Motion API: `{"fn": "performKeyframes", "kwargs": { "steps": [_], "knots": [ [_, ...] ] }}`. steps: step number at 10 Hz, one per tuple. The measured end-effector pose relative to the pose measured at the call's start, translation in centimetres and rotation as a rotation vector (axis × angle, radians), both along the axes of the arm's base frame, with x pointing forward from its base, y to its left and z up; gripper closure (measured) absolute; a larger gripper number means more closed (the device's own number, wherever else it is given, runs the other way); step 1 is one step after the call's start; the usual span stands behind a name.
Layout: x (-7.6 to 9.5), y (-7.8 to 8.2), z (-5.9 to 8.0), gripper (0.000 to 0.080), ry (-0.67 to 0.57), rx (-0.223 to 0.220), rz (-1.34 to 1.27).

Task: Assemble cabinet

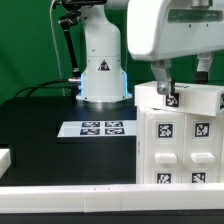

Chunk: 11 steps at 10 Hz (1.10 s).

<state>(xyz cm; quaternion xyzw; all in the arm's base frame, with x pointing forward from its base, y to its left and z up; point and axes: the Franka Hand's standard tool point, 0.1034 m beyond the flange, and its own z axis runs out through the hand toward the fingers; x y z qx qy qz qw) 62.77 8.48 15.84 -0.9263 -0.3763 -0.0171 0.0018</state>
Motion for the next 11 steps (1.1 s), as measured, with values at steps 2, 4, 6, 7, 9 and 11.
{"fn": "performKeyframes", "kwargs": {
  "steps": [2, 4, 6, 7, 9, 11],
  "knots": [
    [-0.1, 0.0, -0.68, 0.0003, 0.005, -0.004, -0.011],
    [-0.13, 0.08, -1.0, 0.0003, 0.0, -0.004, -0.034],
    [0.05, -0.15, -0.77, 0.0015, 0.001, -0.003, -0.051],
    [0.08, -0.53, -0.8, 0.02, 0.001, -0.001, -0.072],
    [0.08, -0.58, -0.81, 0.0239, 0.002, -0.002, -0.102],
    [0.08, -0.63, -0.82, 0.0238, 0.004, 0.003, -0.257]
  ]
}}
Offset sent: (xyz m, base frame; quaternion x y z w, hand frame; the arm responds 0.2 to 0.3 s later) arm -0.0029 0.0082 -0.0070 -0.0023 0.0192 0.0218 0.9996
